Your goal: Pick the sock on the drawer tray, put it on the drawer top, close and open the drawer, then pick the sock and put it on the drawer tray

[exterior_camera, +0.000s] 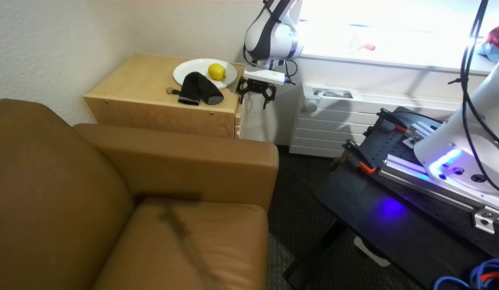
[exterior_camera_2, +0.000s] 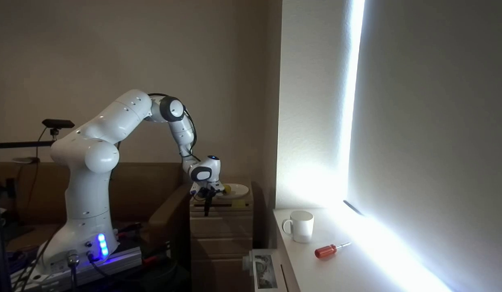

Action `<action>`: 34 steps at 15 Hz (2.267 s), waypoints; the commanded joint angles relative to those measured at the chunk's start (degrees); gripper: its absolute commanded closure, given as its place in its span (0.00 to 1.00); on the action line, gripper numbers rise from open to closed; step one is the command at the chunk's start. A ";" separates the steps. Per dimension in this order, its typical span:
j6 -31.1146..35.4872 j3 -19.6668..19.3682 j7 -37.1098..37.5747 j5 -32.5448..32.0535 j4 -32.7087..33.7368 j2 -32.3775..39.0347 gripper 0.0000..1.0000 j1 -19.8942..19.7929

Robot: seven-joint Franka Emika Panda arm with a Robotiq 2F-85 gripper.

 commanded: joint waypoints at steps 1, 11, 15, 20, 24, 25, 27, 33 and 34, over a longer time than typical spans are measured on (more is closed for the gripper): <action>1.69 -2.58 2.48 -2.27 3.54 4.63 0.00 1.64; -7.52 -13.19 17.83 -11.12 1.77 3.61 0.00 6.11; -10.46 -15.28 21.36 -13.67 2.40 7.19 0.00 2.92; -6.52 -8.91 13.63 -12.22 -3.18 -0.32 0.00 -1.95; -3.46 -4.72 10.21 -11.12 -5.98 -6.30 0.00 -1.98; -4.11 -3.93 10.10 -11.01 -5.94 -7.09 0.00 -1.73; -4.17 -2.01 9.23 -10.60 -6.26 -7.73 0.00 -2.09; -5.36 -3.10 13.49 -11.65 -1.69 -4.43 0.00 0.59; -4.92 -2.74 13.57 -11.58 -1.00 -3.83 0.00 0.81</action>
